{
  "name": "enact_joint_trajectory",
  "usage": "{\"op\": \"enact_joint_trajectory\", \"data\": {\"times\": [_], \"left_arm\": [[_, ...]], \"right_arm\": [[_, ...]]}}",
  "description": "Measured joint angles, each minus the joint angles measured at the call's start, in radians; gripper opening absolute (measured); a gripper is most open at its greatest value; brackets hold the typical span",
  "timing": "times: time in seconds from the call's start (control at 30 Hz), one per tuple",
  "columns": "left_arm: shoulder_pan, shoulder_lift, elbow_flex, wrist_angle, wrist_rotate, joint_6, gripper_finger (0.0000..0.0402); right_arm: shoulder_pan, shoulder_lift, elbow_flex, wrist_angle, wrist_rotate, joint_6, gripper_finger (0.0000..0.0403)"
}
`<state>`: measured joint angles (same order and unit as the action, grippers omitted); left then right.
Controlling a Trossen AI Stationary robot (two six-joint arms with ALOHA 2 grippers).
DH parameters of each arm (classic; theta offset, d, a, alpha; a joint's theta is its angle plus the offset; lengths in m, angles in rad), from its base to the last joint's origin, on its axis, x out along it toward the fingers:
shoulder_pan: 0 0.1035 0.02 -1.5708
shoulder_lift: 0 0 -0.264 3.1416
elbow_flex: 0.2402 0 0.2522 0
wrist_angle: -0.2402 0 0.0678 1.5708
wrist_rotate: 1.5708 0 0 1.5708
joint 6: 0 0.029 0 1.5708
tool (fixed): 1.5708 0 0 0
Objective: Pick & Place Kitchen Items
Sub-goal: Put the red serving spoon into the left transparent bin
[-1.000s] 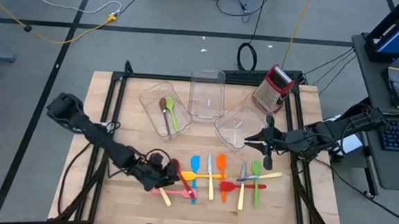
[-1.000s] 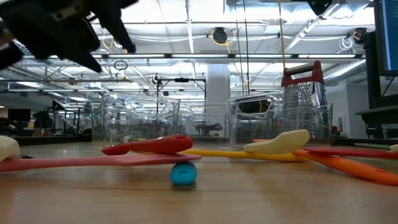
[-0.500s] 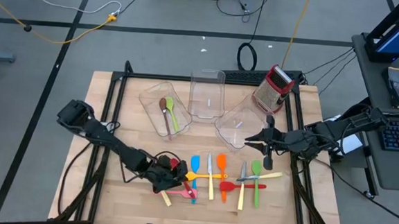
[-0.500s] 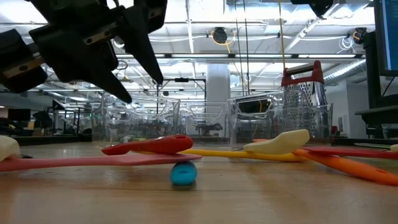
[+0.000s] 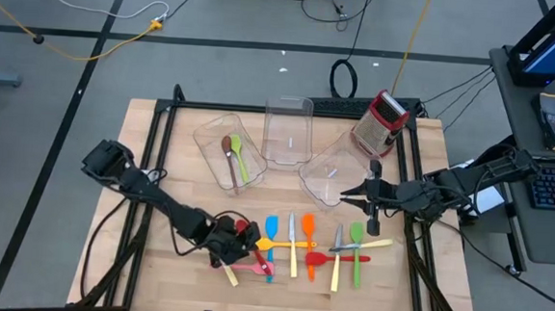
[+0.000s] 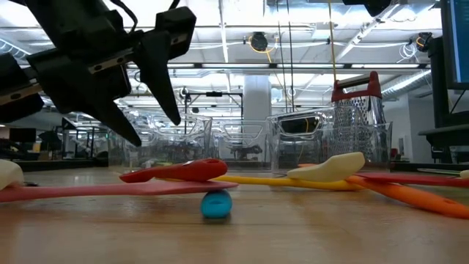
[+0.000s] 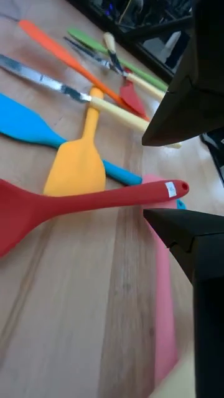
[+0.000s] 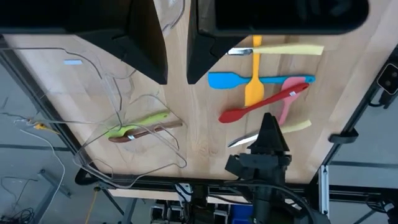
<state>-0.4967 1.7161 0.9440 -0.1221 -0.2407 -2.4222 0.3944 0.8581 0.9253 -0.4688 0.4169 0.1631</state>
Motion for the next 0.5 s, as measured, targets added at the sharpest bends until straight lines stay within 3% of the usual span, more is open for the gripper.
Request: {"op": "enact_joint_trajectory", "data": {"times": [0.5], "left_arm": [[0.033, 0.0, 0.0, -0.046, 0.032, 0.013, 0.0177]], "right_arm": [[0.0, 0.0, 0.0, 0.0, 0.0, 0.0, 0.0051]]}}
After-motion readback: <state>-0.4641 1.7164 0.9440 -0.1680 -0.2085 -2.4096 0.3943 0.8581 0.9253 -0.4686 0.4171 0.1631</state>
